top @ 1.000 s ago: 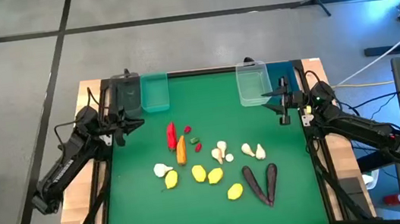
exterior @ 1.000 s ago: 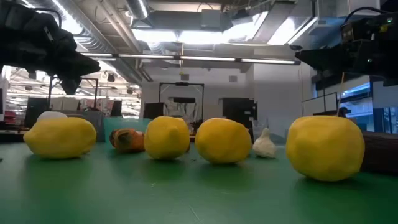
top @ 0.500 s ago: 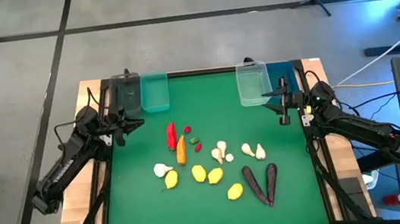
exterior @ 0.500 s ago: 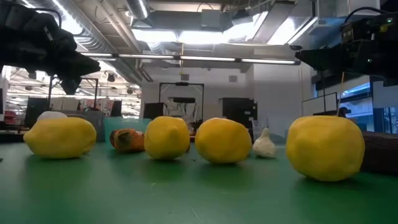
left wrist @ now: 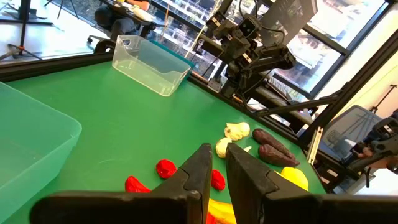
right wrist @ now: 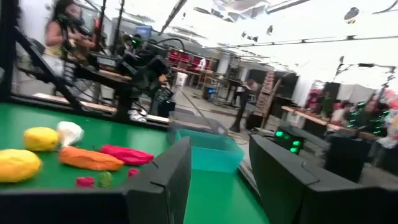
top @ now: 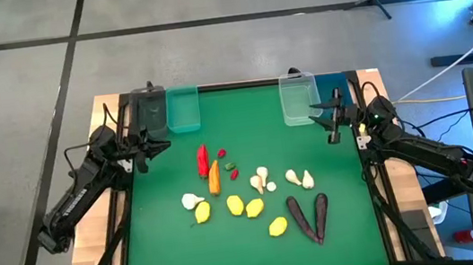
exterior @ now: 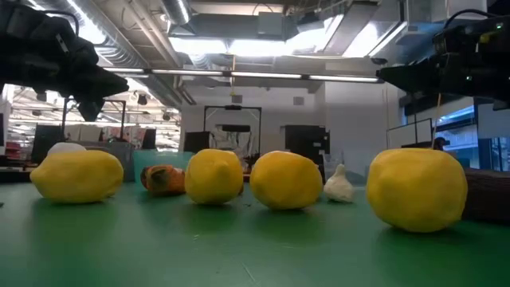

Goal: Sort produce into baskets
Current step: Put the right eggplant into the dark blue bin

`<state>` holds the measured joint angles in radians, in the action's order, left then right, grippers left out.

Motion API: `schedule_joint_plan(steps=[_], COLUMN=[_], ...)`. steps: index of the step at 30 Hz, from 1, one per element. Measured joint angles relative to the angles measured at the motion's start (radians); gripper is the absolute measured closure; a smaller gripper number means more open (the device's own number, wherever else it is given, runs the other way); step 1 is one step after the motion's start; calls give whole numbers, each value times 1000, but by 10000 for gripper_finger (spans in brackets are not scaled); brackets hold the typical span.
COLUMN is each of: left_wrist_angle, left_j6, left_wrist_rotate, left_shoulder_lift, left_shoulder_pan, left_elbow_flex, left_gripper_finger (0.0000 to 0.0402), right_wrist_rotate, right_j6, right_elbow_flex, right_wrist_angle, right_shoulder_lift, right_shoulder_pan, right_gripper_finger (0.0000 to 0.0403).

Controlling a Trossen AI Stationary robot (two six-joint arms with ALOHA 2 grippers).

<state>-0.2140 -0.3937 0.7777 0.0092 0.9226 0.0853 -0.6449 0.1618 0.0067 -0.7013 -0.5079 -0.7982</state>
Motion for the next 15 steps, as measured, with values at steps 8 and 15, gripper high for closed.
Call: schedule_joint_plan(steps=[8, 15], left_wrist_angle=[0, 0], left_j6=[77, 77], left_wrist_rotate=[-1, -5], left_shoulder_lift=[0, 0], left_shoulder_pan=[0, 0], left_elbow_flex=[0, 0], left_gripper_finger=[356, 356], right_wrist_rotate=[-187, -36], right_j6=[-618, -1019], right_elbow_flex=[10, 21], right_wrist_angle=[-5, 8], right_shoulder_lift=[1, 1], right_shoulder_pan=[0, -1], right_gripper_finger=[240, 240])
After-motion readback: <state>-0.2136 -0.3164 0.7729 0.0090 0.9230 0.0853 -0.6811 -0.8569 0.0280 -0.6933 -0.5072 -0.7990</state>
